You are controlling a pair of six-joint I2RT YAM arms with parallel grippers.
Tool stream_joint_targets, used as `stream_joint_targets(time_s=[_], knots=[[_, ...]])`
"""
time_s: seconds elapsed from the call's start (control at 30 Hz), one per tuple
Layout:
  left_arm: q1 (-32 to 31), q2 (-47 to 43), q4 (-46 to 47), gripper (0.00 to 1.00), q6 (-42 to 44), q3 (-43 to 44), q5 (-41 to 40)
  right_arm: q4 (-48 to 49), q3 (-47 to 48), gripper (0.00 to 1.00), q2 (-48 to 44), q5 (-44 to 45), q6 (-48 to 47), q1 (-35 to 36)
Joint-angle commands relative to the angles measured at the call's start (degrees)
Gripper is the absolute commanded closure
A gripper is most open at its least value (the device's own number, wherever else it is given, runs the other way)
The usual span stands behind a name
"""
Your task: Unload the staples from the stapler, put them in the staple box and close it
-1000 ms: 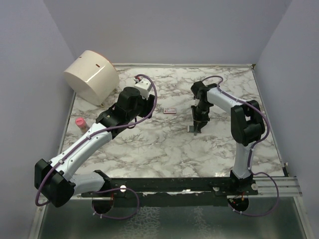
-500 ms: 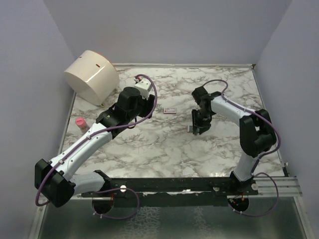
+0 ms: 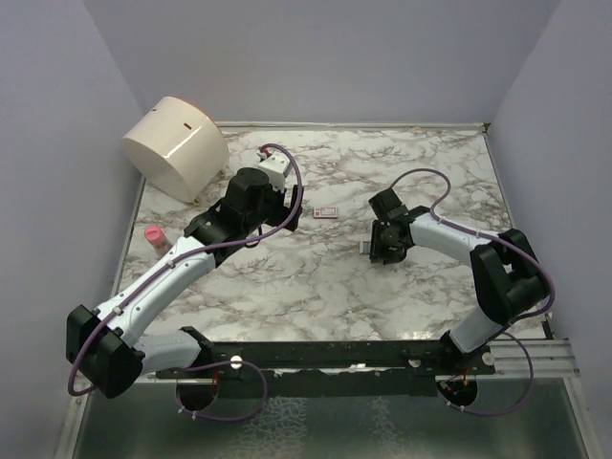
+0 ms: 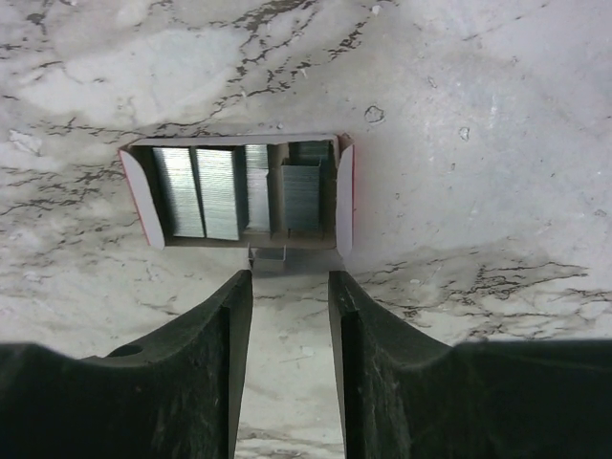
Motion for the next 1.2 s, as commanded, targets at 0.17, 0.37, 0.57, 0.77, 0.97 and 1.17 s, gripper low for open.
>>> stream_joint_targets(time_s=[0.17, 0.37, 0.57, 0.77, 0.97, 1.17], knots=[[-0.4, -0.5, 0.3, 0.12, 0.0, -0.4, -1.7, 9.0, -2.1, 0.65, -0.9, 6.1, 2.5, 1.2], [-0.5, -0.5, 0.2, 0.12, 0.0, -0.4, -1.6, 8.0, -0.7, 0.68, 0.6, 7.0, 2.7, 1.7], [-0.5, -0.4, 0.2, 0.12, 0.0, -0.4, -1.4, 6.8, 0.0, 0.72, -0.2, 7.8, 2.7, 2.0], [-0.5, -0.5, 0.3, 0.12, 0.0, -0.4, -1.3, 6.4, 0.3, 0.75, 0.8, 7.7, 2.7, 2.1], [-0.6, -0.6, 0.3, 0.12, 0.0, -0.5, -1.0, 5.6, 0.9, 0.75, 1.5, 8.3, 2.8, 2.4], [-0.6, -0.7, 0.3, 0.12, 0.1, -0.4, -0.9, 5.4, 1.2, 0.75, 2.6, 8.0, 2.8, 2.4]])
